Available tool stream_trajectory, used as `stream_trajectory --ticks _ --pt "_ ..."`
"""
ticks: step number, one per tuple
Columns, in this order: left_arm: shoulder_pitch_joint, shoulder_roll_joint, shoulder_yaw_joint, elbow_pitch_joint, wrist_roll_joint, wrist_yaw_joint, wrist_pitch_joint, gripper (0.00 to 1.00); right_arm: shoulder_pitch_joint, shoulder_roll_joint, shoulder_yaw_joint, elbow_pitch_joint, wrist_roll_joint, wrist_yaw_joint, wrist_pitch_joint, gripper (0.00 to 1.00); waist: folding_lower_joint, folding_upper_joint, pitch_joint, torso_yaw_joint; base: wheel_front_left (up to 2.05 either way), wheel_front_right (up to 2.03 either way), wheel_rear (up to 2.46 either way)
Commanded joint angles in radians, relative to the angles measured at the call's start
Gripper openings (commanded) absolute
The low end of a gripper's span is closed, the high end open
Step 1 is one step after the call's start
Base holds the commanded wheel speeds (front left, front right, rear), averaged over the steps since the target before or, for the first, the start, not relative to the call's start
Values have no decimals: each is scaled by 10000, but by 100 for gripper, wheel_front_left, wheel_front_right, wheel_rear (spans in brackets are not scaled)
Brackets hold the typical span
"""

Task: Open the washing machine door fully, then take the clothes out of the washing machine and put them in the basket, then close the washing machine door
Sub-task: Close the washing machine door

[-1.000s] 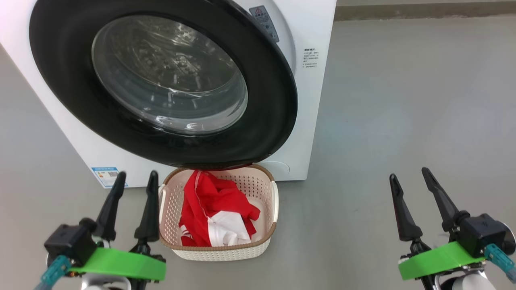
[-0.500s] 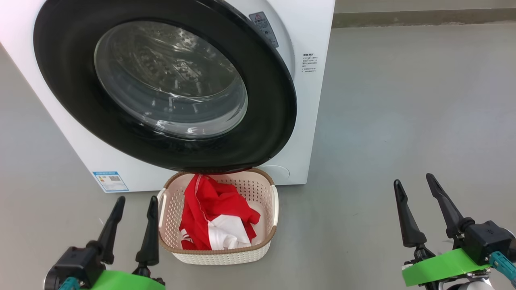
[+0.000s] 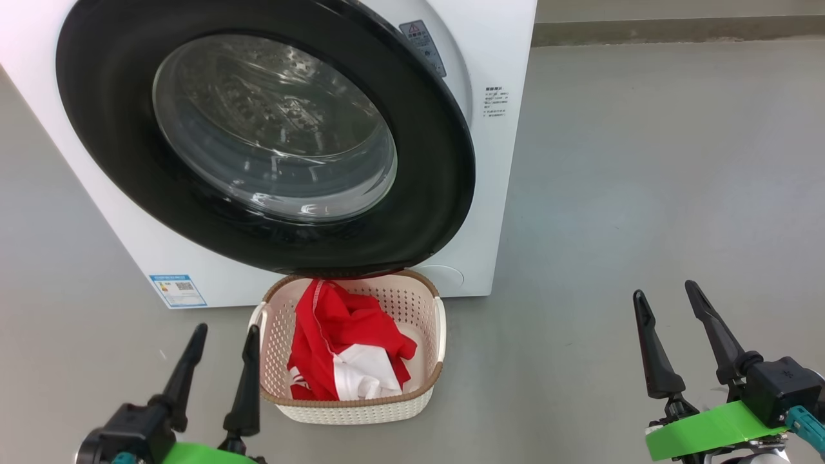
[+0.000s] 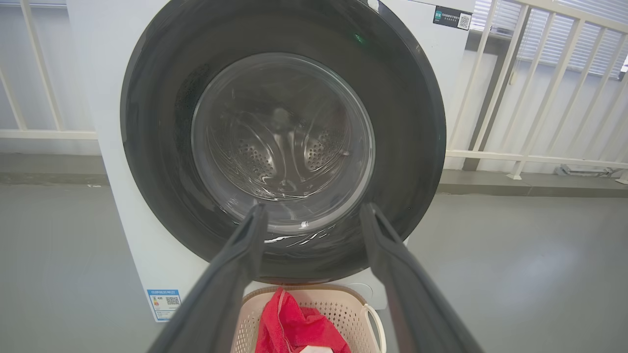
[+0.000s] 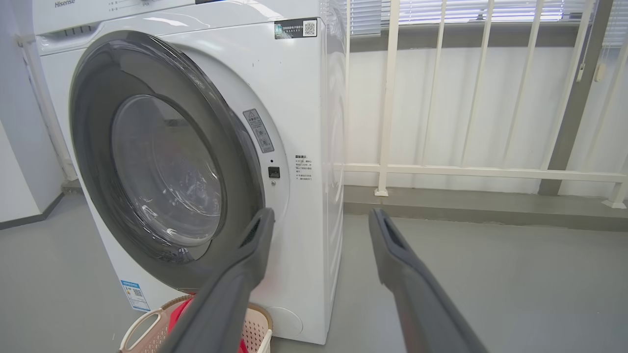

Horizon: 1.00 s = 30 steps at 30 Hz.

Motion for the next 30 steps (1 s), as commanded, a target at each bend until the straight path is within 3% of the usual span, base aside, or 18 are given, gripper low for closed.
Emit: stream_trajectory --ticks 1,14,15,16,18,19,30 --pt "-36 138 310 -214 54 -92 -78 99 -116 -81 266 -285 67 62 -65 100 0 -1 -1 -2 0 0 0" --pt "13 -46 227 -154 134 -222 -78 97 -128 -81 259 -288 33 62 -65 100 0 -1 1 117 0 0 0" --pt "12 -65 209 -159 143 -231 -78 97 -135 -81 253 -280 34 62 -65 69 0 -1 5 144 0 0 0" --pt "11 -78 193 -168 153 -240 -78 97 -146 -81 247 -267 35 62 -65 47 0 -1 12 172 0 0 0" --pt "12 -103 168 -200 170 -249 -78 97 -183 -81 252 -214 48 62 -65 24 0 -1 29 235 0 0 0" --pt "15 -113 155 -223 177 -252 -78 97 -208 -81 281 -178 61 62 -65 0 0 -1 42 267 0 0 0" --pt "-255 -161 -59 -643 352 -267 -78 95 -1379 -81 780 295 14 62 -65 0 0 -1 810 746 0 0 0"
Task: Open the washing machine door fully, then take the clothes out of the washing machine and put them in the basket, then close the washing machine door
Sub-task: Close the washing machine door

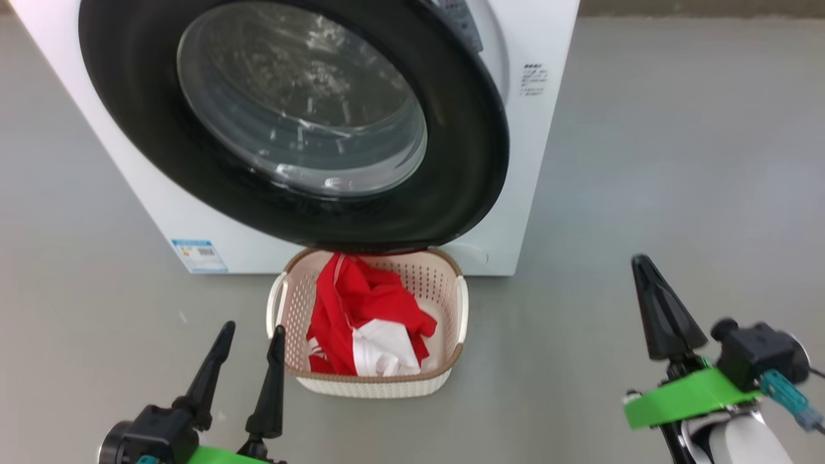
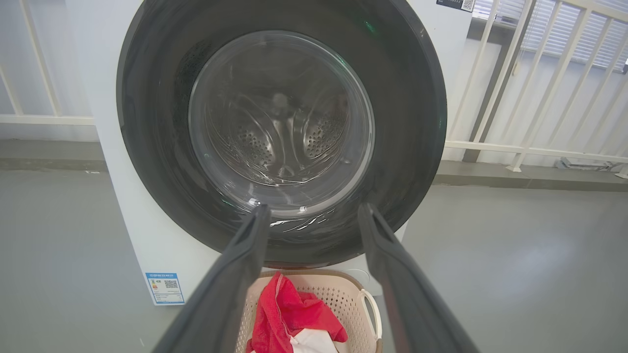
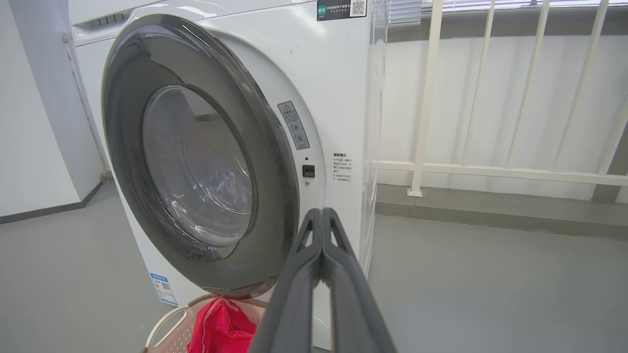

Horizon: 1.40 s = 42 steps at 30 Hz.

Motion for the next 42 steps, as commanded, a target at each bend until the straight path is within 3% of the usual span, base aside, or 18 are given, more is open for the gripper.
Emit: stream_trajectory --ticks 1,21,42 --pt "-406 65 281 -312 113 -66 -78 95 -487 -73 287 -161 -19 62 -65 0 0 0 289 189 0 0 0" --pt "-1091 -339 -12 -620 313 -250 -78 93 -4034 -73 1561 2567 -300 62 -65 0 0 0 1383 1300 0 0 0" --pt "-1595 -693 -129 -755 430 -459 -78 91 -7252 -442 1546 4489 -404 62 -65 0 0 0 2622 2056 0 0 0"
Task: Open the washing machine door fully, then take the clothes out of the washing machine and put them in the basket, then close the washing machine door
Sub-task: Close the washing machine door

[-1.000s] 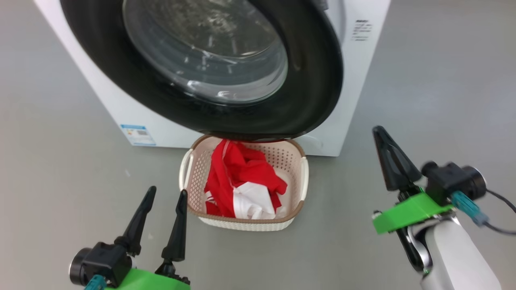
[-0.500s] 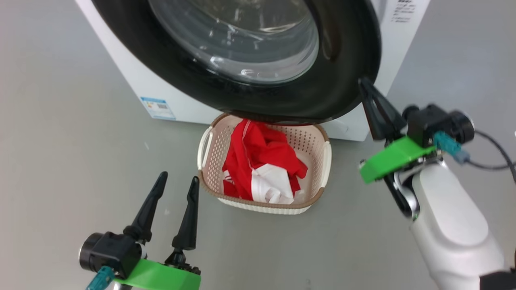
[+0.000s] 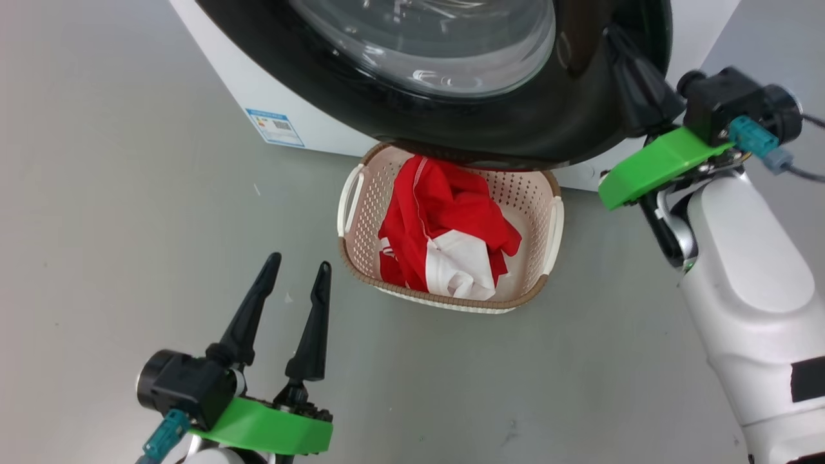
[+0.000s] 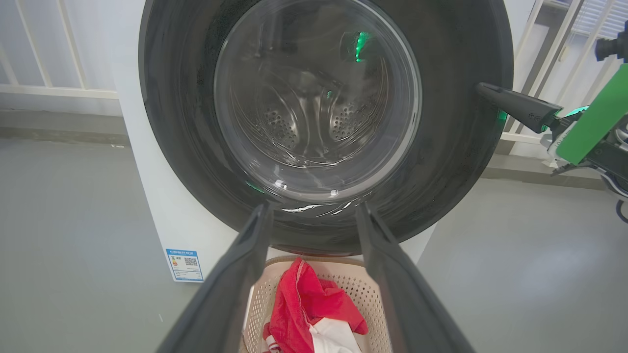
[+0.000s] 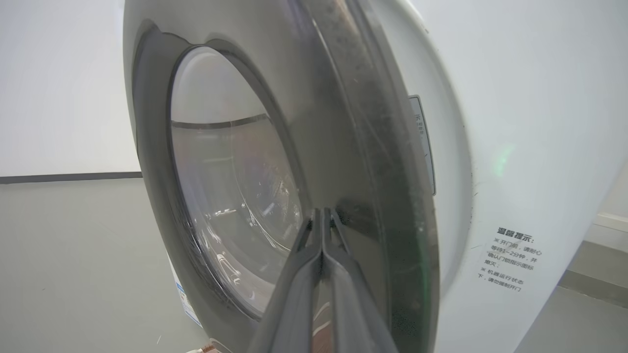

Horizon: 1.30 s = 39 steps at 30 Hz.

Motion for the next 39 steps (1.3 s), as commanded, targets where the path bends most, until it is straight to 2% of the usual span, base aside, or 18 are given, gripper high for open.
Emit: stream_trajectory --ticks 1,23,39 --pt "-281 94 295 -317 82 -51 -78 91 -336 84 9 -151 -107 62 -63 0 0 0 181 113 0 0 0" --pt "-755 -5 -52 -245 -31 -210 -78 89 -2672 -324 -860 1554 -905 62 -63 0 0 0 751 457 0 0 0" --pt "-831 -11 -99 -157 -235 -124 -78 92 -2816 -252 -1489 1637 -1508 62 -63 0 0 0 726 470 0 0 0"
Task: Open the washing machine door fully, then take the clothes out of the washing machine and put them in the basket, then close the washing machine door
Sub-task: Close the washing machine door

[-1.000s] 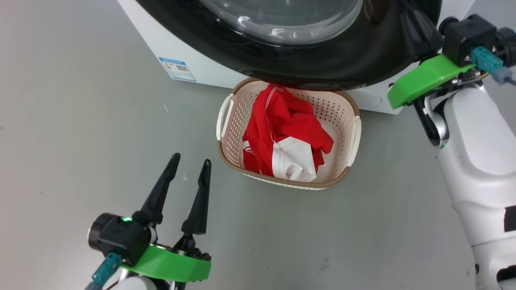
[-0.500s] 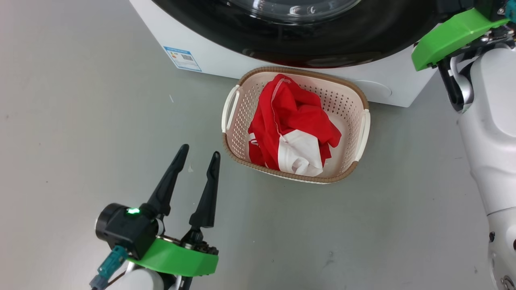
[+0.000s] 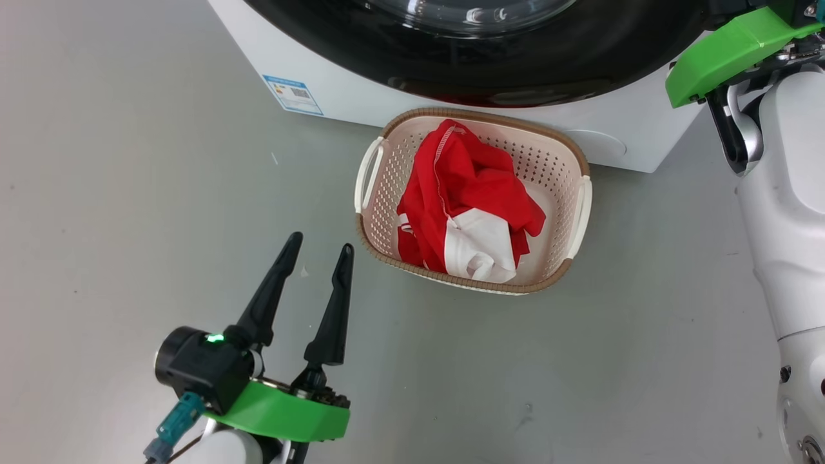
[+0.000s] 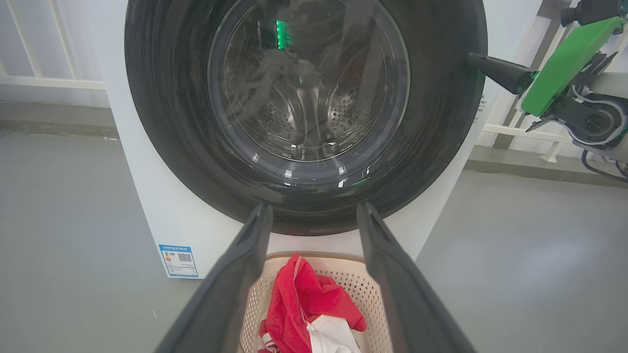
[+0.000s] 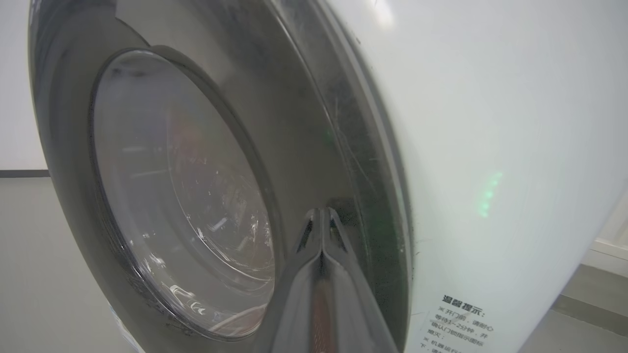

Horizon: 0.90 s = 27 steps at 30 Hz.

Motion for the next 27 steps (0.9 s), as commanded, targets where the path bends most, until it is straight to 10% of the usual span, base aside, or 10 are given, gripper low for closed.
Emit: stream_trajectory --ticks 1,4,6,7,8,27 --pt "-231 111 321 -198 -110 -3 -78 93 -222 111 -44 -316 -101 -52 -61 0 0 0 -13 -27 0 0 0" --pt "-253 111 379 -242 -216 89 -78 100 -52 274 -52 -460 136 -52 -61 0 0 0 -95 -118 0 0 0" --pt "-244 111 415 -252 -237 152 -78 100 119 336 45 -583 262 -52 -61 47 0 0 -164 -187 0 0 0" --pt "-233 111 426 -251 -240 171 -78 100 217 359 98 -653 328 -52 -61 86 0 0 -207 -226 0 0 0" --pt "-217 111 441 -250 -240 187 -78 100 327 382 168 -722 404 -52 -61 100 0 0 -256 -272 0 0 0" --pt "181 111 925 -184 -132 152 -78 100 4049 774 735 -3570 1391 -52 -61 100 0 0 -1441 -1614 0 0 0"
